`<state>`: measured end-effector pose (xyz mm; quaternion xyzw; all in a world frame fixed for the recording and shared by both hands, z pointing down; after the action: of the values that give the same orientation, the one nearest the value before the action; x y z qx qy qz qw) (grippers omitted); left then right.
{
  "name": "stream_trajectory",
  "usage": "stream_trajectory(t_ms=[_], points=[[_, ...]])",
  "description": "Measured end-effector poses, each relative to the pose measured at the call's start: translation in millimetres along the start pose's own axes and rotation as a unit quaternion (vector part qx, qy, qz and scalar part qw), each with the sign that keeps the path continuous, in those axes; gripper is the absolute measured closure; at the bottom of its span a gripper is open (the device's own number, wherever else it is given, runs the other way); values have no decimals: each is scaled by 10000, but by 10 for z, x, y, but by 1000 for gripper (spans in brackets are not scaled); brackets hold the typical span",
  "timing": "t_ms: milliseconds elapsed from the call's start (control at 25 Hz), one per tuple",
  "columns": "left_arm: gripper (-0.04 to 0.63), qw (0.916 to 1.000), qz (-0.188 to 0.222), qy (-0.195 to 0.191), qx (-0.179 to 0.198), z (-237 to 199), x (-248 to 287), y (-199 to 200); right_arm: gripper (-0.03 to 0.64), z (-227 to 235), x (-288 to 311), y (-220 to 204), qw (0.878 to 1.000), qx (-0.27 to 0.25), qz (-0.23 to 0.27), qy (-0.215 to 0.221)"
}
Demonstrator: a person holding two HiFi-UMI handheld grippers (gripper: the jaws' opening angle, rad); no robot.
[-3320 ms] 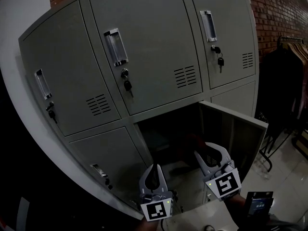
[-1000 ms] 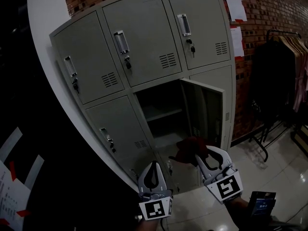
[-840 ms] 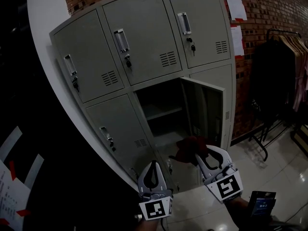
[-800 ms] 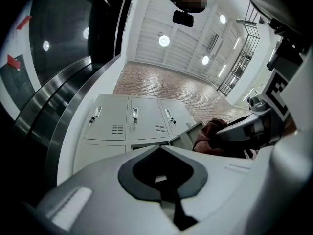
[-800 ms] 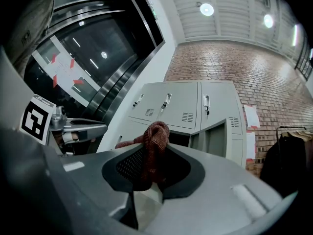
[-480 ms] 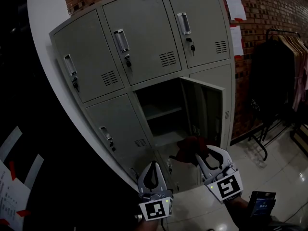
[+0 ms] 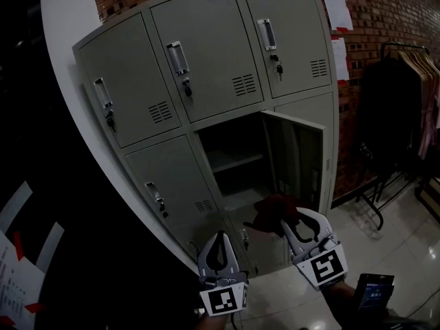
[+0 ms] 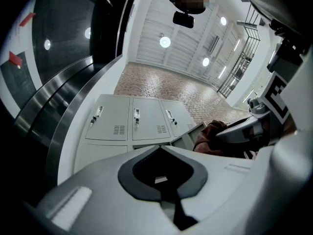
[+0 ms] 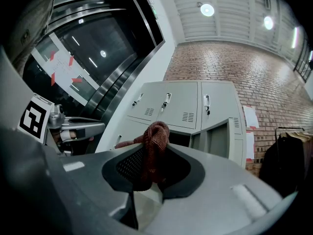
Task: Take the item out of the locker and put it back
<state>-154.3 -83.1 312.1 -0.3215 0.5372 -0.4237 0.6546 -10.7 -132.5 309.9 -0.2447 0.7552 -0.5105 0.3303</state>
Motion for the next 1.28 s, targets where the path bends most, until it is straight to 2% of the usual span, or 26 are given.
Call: stream_trajectory(t_ms=[320, 480, 600, 680, 1120, 1280], points=[[595, 9999, 54, -123, -68, -303, 41, -95, 522, -182, 219, 19, 9998, -98, -3, -174], [595, 9991, 24, -248, -336, -409, 50, -203, 522, -277, 276, -12, 9994, -104, -74, -335], [595, 9991, 38, -367, -194, -450, 80, -255, 522, -303, 329, -57, 9989, -142, -141, -414], [595, 9990, 49, -390, -234, -478, 119, -276, 522, -299, 383, -67, 9988, -162, -140, -435], [595, 9993, 107, -226, -284, -603, 722, -580, 522, 54, 1056, -334, 9994, -130, 50, -309], [595, 9998, 100, -103, -126, -633, 1099, -684, 522, 309, 1403, -407, 9996, -71, 189, -216]])
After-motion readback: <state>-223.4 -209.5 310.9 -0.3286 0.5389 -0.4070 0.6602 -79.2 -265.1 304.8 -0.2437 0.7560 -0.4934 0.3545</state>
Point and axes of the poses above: the fingertips, and each gripper's own axes: x forward along the fingers, z to its right, y out of its top, the point moved 1 cm from there along -x, backward along the fingers, and after that the axes turned 4 degrees about -z, right-handed, at the moved point
